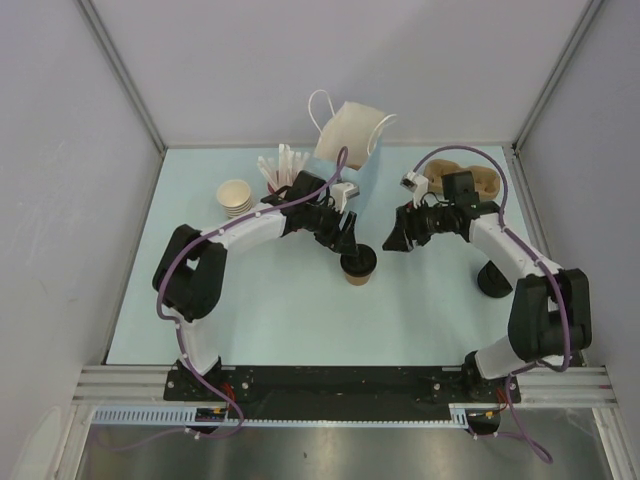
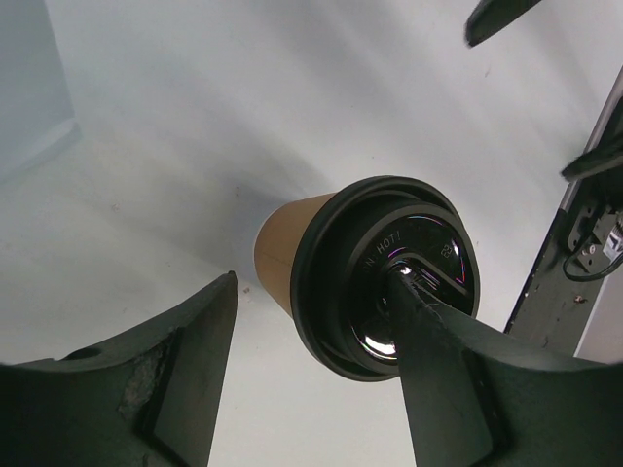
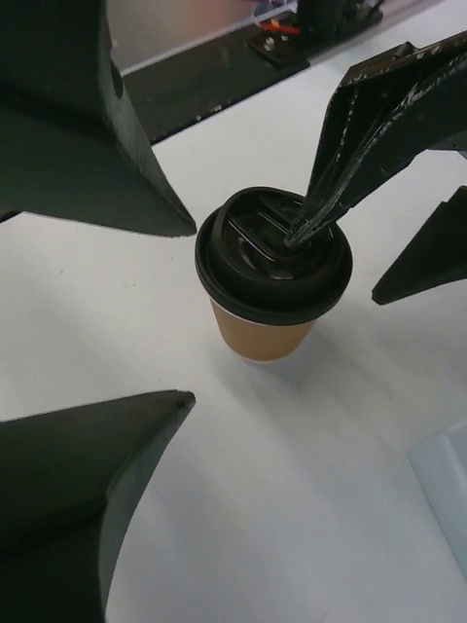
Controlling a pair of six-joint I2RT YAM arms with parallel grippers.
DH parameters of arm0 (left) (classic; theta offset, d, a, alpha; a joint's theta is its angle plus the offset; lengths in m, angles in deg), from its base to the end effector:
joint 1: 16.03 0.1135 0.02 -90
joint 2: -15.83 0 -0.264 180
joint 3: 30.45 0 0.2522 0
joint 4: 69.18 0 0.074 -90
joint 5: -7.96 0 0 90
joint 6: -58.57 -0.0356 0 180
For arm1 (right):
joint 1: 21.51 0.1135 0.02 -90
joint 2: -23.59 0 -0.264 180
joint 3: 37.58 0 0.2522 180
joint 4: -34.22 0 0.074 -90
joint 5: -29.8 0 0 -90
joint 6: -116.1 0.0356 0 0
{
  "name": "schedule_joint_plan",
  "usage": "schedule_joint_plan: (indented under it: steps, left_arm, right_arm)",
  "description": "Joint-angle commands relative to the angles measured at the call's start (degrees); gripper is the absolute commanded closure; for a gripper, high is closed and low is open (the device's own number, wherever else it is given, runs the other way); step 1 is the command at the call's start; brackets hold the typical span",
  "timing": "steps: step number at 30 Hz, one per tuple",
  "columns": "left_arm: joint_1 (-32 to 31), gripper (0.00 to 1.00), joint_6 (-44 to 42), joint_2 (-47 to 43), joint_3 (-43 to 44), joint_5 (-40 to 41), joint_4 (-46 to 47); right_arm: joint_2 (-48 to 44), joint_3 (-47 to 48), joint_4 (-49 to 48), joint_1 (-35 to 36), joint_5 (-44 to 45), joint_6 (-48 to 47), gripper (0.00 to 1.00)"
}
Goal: Pack the takeout coffee
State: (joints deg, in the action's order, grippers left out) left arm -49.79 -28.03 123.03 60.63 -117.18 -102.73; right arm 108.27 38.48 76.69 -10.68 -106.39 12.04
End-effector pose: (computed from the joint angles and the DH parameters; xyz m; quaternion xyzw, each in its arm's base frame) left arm 0.3271 -0.2433 0.2171 0.3348 0.8364 -0.3733 0.2212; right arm 0.2965 0.0829 0.2618 -0.3145 0.8188 0.3611 0.3167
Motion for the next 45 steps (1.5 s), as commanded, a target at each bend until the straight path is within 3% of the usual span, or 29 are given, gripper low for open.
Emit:
schedule_joint_plan:
  steps: [1,14,30,45]
  left_arm:
    - [-0.3,0.32,-5.7,0.6,-1.3,4.1,-2.2]
    - [-0.3,0.33,-7.0,2.0,-0.6,-0.1,-1.3]
    - [-0.3,0.33,-5.6,2.4,-1.6,-0.1,1.2]
    - [-0.4,0.38,-6.6,2.5,-2.0,3.2,0.2]
  right_arm:
    - [4.3,0.0,-2.3,-0.6,-9.7,2.8,0.36]
    - [15.5,3.2,-1.7,-0.5,-15.8,4.1,0.57]
    - [23.5,7.9,-0.7,-1.2,-21.4,5.9,0.60]
    - [26.0,8.3,3.7,0.7,-15.7,3.2,0.69]
